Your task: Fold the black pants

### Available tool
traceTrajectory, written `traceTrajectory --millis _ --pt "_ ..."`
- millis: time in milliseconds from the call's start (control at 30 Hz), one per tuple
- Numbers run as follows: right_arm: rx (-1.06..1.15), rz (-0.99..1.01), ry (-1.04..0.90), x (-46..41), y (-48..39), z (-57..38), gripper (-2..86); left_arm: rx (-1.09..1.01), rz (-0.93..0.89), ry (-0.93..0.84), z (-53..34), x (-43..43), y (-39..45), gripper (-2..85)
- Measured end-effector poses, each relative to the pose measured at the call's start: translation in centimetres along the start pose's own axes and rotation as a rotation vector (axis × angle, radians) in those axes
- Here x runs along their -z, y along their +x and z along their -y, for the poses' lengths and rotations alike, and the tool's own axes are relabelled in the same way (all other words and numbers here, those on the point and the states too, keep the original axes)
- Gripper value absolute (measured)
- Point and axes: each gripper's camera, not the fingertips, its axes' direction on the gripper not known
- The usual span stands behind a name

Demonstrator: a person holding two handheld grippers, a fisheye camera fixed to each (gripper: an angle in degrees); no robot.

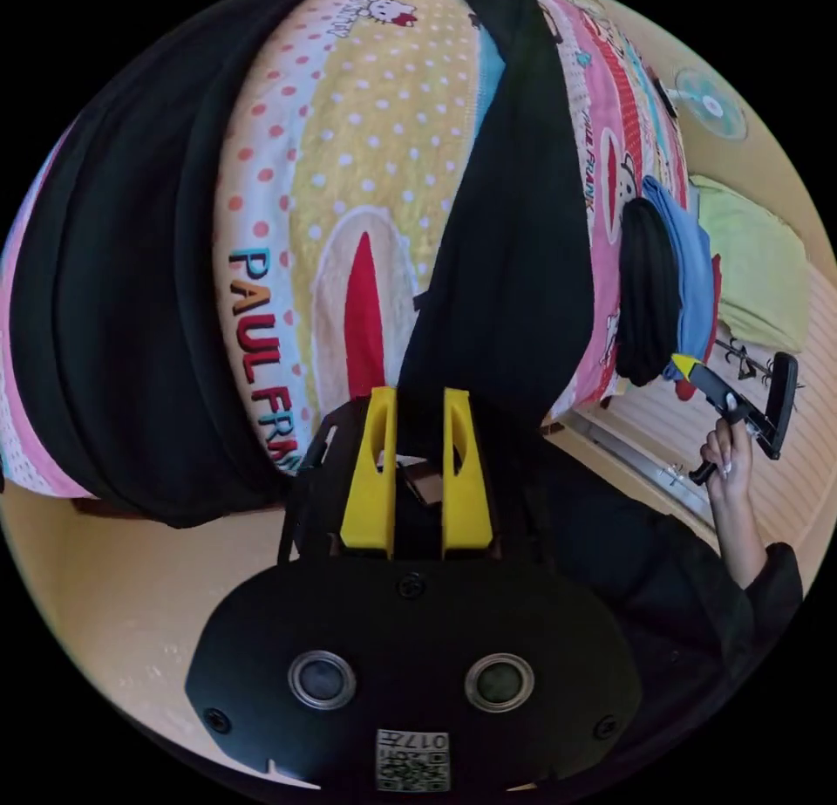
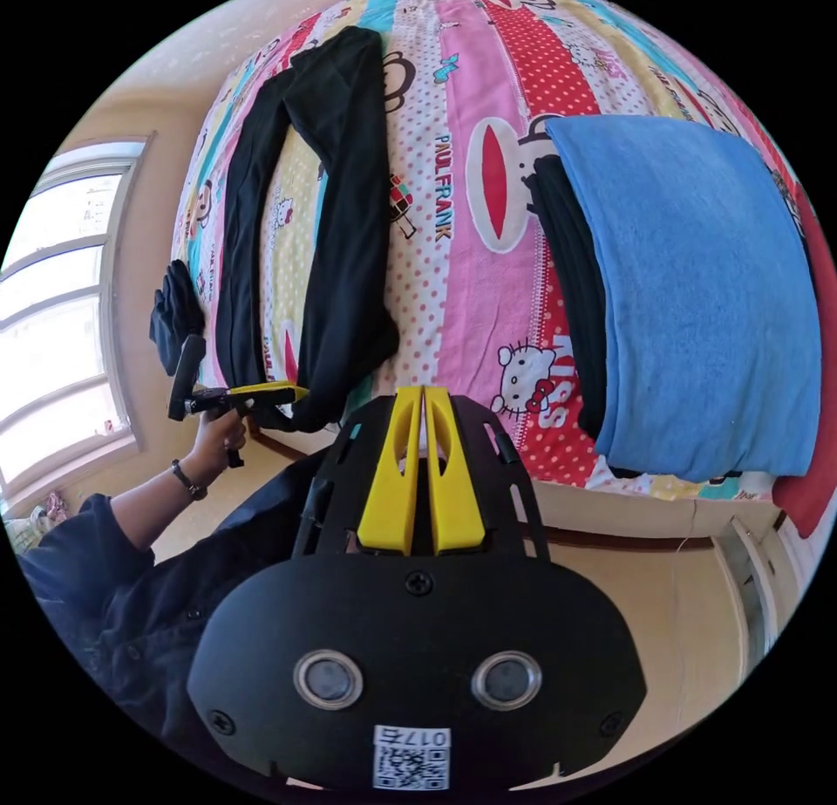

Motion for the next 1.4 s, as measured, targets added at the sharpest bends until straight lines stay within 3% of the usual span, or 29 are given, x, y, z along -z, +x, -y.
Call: traceTrajectory --millis 167,467,667,867,967,1100,1267,1400 --pt "0.096 0.000 0.064 4.8 1.3 7.5 1.6 -0.088 -0.153 0.158 -5.2 5.7 3.3 0.7" --pt "0.241 0.328 0.231 12.9 -1.1 31.8 10.0 -0.260 -0.262 0.405 -13.3 16.9 12.1 0.0" --pt "0.140 0.131 0.241 10.7 -3.5 45.4 13.8 -0.309 -0.364 0.458 -14.9 21.3 11.5 0.0" --pt "0.065 -0.147 0.217 7.6 -2.5 51.5 10.9 -0.302 -0.560 0.503 -15.9 27.0 5.4 0.0" --pt "0.204 -0.117 0.290 8.0 -4.4 51.8 4.8 -0.250 -0.692 0.525 -16.8 29.8 0.1 0.0" --pt "0.364 -0.016 0.391 8.4 -11.9 52.0 3.3 -0.095 -0.844 0.542 -19.5 32.4 -8.5 -0.2" --pt "0.482 -0.065 0.354 2.7 -23.5 54.5 2.9 0.140 -0.848 0.557 -22.6 34.6 -17.6 -0.6" --pt "0.449 -0.116 0.292 -5.3 -29.9 57.1 2.9 0.311 -0.789 0.602 -24.8 36.1 -24.7 -0.8"
